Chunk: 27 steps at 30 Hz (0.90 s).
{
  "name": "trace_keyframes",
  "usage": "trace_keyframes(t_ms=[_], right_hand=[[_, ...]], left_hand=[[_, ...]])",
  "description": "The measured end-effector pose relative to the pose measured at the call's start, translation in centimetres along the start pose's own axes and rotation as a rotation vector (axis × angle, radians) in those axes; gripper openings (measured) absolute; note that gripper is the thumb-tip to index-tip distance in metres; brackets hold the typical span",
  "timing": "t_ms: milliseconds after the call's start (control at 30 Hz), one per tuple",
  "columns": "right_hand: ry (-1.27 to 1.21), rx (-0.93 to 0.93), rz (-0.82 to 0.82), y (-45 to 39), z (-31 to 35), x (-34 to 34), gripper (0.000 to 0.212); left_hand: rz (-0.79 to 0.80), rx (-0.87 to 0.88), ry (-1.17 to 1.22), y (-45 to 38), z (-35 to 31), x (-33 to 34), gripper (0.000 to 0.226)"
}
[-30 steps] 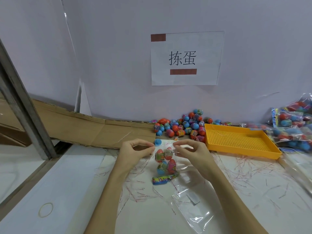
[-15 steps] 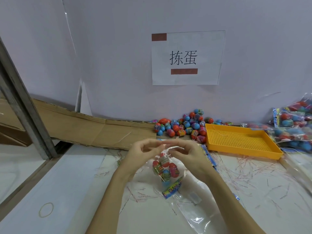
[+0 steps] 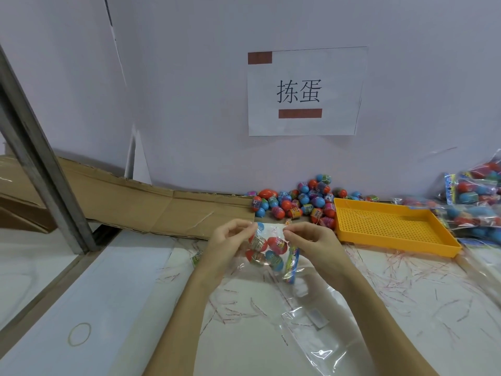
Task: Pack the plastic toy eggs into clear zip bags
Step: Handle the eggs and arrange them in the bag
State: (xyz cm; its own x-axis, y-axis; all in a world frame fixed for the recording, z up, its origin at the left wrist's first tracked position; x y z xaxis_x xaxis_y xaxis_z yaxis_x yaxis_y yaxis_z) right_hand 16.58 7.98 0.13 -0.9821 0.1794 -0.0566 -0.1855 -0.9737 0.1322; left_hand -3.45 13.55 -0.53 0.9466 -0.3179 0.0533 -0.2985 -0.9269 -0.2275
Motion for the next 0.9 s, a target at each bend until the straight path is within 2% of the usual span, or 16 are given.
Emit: trace_keyframes(t_ms=[133, 300, 400, 567, 767, 900], right_hand=[[0.122, -0.016, -0.016, -0.1, 0.2, -0.4, 0.007], [0.295, -0.305, -0.306, 0.4, 1.9, -0.1, 0.014], [0.299, -0.313, -0.270, 0.4, 1.8, 1.1, 0.019], [0.227, -0.297, -0.246, 0.4, 1.6, 1.2, 0.013], [-0.057, -0.173, -0.232, 0.4, 1.3, 0.4, 0.012], [0.063, -0.041, -0.051, 0.2, 0.6, 0.7, 0.024]], left_hand=[[-0.052, -0.012, 0.027, 0.1, -0.1, -0.1, 0.009], [-0.127, -0.061, 0.146, 0.0, 0.4, -0.1, 0.014], [-0.126, -0.022, 0.100, -0.3, 0.3, -0.5, 0.015], [0.027, -0.021, 0.076, -0.1, 0.1, 0.3, 0.036], [-0.081, -0.082, 0.172, -0.2, 0.5, 0.3, 0.030], [-0.160, -0.104, 0.249, 0.0, 0.6, 0.0, 0.021]])
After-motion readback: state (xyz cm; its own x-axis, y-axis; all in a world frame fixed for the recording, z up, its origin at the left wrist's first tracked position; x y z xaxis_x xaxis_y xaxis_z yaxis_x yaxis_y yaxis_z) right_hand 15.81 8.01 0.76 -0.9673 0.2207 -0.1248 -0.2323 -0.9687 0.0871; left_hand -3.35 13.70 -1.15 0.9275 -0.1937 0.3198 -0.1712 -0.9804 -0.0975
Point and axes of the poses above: each hand's wrist, its own y-axis away from the middle knuckle, its own x-axis out of the palm, z = x × y, the point moved 5 cm from there along -y, towards the middle knuckle, and after that the axes turned 14 degrees about x, right-handed, at the moved point
